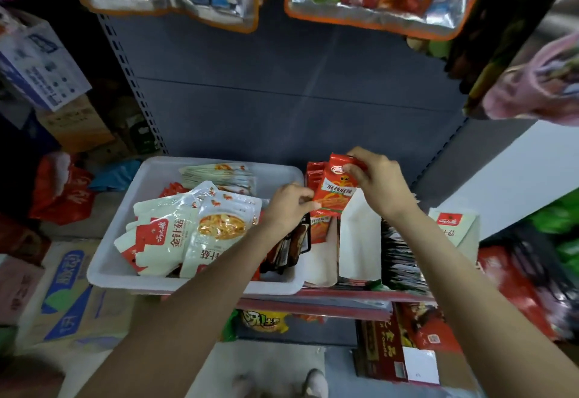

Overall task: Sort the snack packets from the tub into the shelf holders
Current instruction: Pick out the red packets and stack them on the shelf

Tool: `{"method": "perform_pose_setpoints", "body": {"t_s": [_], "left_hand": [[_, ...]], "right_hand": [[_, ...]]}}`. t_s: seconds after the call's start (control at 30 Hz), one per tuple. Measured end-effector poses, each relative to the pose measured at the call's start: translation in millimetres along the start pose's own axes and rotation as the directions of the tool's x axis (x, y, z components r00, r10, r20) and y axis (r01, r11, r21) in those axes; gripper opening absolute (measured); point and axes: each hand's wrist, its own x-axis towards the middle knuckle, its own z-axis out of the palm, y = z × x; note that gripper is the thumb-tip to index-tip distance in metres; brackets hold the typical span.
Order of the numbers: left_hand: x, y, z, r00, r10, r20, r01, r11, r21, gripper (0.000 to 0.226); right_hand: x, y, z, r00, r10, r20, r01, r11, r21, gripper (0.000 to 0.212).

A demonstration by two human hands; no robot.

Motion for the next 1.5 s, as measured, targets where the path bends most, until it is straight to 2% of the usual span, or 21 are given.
{"method": "perform_pose_setpoints", "body": {"t_s": [0.1, 0.17, 0.33, 0.5, 0.67, 0.8, 0.93, 1.0, 1.07, 1.13, 1.2, 1.27, 1.33, 1.4, 1.5], "left_hand": [[5.1, -2.4, 7.4, 0.999, -0.041, 0.003, 0.041, 0.997, 0.073, 0.019], [4.3, -3.6, 11.8, 0.997, -0.073, 0.013, 0.073, 0.997, 0.021, 0.023], [0.4, -9.3, 11.8, 0.978, -0.182, -0.104, 0.168, 0.977, -0.133, 0.027], [-3.3, -17.2, 14.8, 0.973, -0.229, 0.000, 0.228, 0.969, -0.092, 0.036], [-7.9, -22.3, 10.2, 0.970, -0.241, 0.002, 0.241, 0.969, -0.059, 0.035], [-14.4, -28.8, 9.0, 0.963, -0.255, 0.082, 0.262, 0.961, -0.087, 0.033], [-17.2, -26.7, 9.1, 0.964, -0.245, 0.100, 0.254, 0.962, -0.098, 0.035], [-18.0, -25.6, 5.9, 0.969, -0.238, 0.070, 0.244, 0.965, -0.098, 0.034], [-21.1, -27.4, -0.2, 0.974, -0.226, -0.017, 0.224, 0.971, -0.084, 0.032], [-28.4, -35.0, -9.9, 0.971, -0.183, -0.156, 0.189, 0.982, 0.023, 0.034], [-38.4, -48.8, -22.9, 0.968, -0.075, -0.239, 0.144, 0.947, 0.286, 0.042], [-48.9, -64.7, -37.4, 0.988, -0.036, -0.151, 0.114, 0.830, 0.546, 0.063], [-57.2, -79.9, -50.6, 0.992, -0.122, -0.022, 0.102, 0.704, 0.703, 0.087], [-62.9, -95.2, -60.1, 0.976, -0.216, 0.027, 0.120, 0.638, 0.761, 0.100], [-68.1, -110.5, -65.4, 0.970, -0.240, 0.029, 0.134, 0.633, 0.762, 0.104]], "right_hand": [[1.2, 6.9, 7.2, 0.999, 0.014, 0.035, -0.014, 1.000, 0.004, 0.014], [0.7, 12.0, 13.8, 0.998, 0.011, 0.065, -0.011, 1.000, 0.002, 0.016], [0.9, 15.3, 32.7, 0.993, 0.002, 0.118, 0.002, 1.000, -0.031, 0.024], [11.5, 14.0, 42.9, 0.992, 0.034, 0.121, -0.035, 0.999, 0.010, 0.024], [8.1, 24.9, 46.9, 0.989, 0.137, 0.058, -0.144, 0.978, 0.151, 0.024], [2.0, 38.4, 60.1, 0.982, 0.112, 0.155, -0.130, 0.985, 0.111, 0.016], [-10.9, 48.0, 83.0, 0.952, 0.070, 0.298, -0.033, 0.991, -0.128, 0.026], [-14.9, 45.8, 85.9, 0.960, 0.053, 0.275, -0.001, 0.982, -0.187, 0.032], [-16.1, 38.9, 86.2, 0.987, -0.028, 0.157, 0.052, 0.986, -0.157, 0.033], [-13.1, 27.1, 87.1, 0.991, -0.107, 0.076, 0.113, 0.990, -0.081, 0.033], [-6.1, 10.1, 89.0, 0.977, -0.153, 0.145, 0.161, 0.986, -0.045, 0.034], [2.6, -7.2, 95.6, 0.939, -0.148, 0.309, 0.176, 0.982, -0.064, 0.037], [10.2, -22.8, 106.6, 0.892, -0.099, 0.442, 0.155, 0.984, -0.092, 0.038], [14.7, -33.8, 121.7, 0.850, -0.022, 0.527, 0.116, 0.982, -0.146, 0.037], [19.7, -41.6, 143.0, 0.809, 0.118, 0.576, 0.001, 0.979, -0.203, 0.031]]}}
